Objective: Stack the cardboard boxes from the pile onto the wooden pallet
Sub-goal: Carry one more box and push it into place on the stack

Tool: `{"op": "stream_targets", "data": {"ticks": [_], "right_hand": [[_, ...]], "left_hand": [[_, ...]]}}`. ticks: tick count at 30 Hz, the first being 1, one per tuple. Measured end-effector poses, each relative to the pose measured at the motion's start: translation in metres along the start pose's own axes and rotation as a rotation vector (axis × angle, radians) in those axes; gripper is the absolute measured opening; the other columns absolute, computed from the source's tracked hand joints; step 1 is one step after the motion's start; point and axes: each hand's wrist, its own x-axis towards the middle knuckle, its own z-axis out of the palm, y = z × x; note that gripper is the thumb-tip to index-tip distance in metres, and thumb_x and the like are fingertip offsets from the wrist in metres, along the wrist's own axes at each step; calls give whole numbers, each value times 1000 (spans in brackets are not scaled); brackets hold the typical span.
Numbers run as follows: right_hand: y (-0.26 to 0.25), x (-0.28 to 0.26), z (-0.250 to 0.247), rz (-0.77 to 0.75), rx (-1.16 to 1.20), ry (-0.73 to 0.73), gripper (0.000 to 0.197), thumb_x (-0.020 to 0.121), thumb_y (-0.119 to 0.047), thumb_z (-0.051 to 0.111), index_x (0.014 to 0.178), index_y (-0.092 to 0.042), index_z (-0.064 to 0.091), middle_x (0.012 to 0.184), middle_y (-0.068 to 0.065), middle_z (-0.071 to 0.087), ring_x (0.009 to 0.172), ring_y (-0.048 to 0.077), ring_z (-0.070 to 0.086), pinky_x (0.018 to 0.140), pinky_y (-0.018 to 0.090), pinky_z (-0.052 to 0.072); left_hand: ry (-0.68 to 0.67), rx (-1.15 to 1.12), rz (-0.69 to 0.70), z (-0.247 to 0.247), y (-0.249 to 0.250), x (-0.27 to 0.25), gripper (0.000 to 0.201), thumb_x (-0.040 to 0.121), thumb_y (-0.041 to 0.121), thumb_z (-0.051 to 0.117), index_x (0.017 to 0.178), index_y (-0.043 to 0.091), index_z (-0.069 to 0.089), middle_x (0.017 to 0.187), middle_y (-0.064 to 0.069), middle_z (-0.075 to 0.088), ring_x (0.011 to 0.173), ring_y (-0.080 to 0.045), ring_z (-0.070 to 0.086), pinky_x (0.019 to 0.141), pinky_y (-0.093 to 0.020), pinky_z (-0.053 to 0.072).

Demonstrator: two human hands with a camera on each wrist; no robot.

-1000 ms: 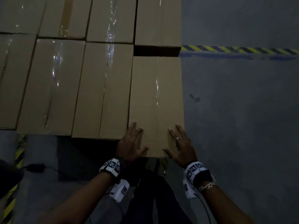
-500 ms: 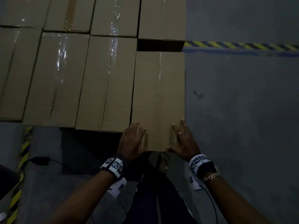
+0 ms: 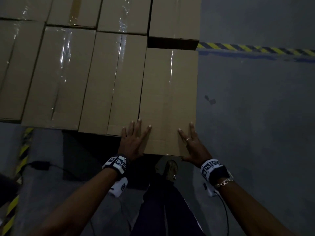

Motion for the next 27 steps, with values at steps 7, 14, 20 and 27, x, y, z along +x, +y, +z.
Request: {"op": "stream_targets", "data": {"ticks": [7, 14, 20, 27], "right_hand": [[-1, 16, -10, -16, 14, 34, 133, 62, -21, 96, 159, -41, 7, 161, -5, -37, 155, 28, 4, 106, 33, 44], [1, 23, -14, -7, 19, 43, 125, 69, -18, 92, 157, -48, 9, 162, -4, -34, 155, 32, 4, 109, 40, 43], [2, 25, -15, -3, 14, 31, 124, 69, -17, 91, 156, -48, 8, 162, -2, -35, 155, 35, 2, 112, 49, 42], [8, 28, -18, -25, 20, 9, 127, 68, -12, 92, 157, -49, 9, 160, -8, -37, 155, 32, 2, 108, 42, 46]], "left_hand": [[-2, -30, -21, -9, -11, 15, 138, 51, 47, 91, 160, 37, 5, 168, -10, 8, 146, -42, 27, 96, -57, 41], [22, -76, -37, -14, -19, 22, 135, 51, 55, 88, 158, 43, 7, 169, 1, 10, 148, -32, 28, 96, -51, 38], [36, -54, -61, -15, -16, 21, 133, 53, 49, 89, 158, 43, 9, 169, 2, 12, 148, -31, 29, 96, -49, 39], [36, -35, -80, -19, -12, 24, 125, 61, 42, 86, 159, 41, 8, 169, 2, 11, 146, -31, 27, 93, -48, 38]]}}
